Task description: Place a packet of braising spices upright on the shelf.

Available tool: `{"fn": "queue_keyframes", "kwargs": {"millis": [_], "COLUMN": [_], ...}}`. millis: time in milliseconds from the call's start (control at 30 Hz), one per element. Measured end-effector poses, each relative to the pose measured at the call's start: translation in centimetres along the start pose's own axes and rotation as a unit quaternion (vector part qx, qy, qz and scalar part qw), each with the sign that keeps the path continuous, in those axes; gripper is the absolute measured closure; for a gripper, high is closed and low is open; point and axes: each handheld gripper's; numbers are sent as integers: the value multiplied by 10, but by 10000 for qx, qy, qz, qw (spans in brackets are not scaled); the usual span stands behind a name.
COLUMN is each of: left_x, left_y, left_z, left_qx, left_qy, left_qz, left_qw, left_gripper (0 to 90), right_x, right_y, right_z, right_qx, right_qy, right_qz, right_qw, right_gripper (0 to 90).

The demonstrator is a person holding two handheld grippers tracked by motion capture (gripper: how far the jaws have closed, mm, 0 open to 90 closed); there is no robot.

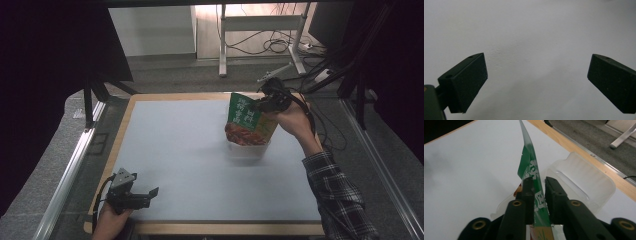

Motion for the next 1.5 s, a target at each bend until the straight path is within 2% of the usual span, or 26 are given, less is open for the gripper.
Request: {"fn": "queue_keyframes", "kwargs": {"millis": [233,367,433,533,833,1200,1400,1500], "left_x": [0,-1,-1,-1,-1,-2,-2,-2], "left_y": [0,0,0,0,0,0,0,0], "left_z": [0,0,0,0,0,0,0,0], "left_qx": [-3,4,-2,0,3,5,9,12], "left_qy": [-2,-5,-14,-11,-13,-17,-16,-15], "left_qz": [-19,-36,-38,-38,-47,-70,-74,-80], "left_qw": [10000,10000,10000,10000,10000,10000,10000,10000], "left_gripper": [28,28,28,29,31,32,33,34], "right_x": [2,2,0,1,-2,2,3,2], "right_y": [1,1,4,7,14,17,22,27], "right_z": [5,9,13,17,28,35,39,42], "right_qx": [-233,-341,-479,-597,-866,-1015,-1142,-1231], "right_qy": [110,148,204,305,395,467,518,513], "right_qz": [125,104,152,173,157,203,143,40], "right_qw": [9996,9993,9985,9976,9953,9935,9920,9911], "right_gripper": [629,565,491,456,366,268,206,154]}}
Point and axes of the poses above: each handheld gripper's, and its own axes: z roughly backward along the jaws, y roughly out of its underside, x roughly to its left, and after that the axes turned 13 degrees about -y, right-handed
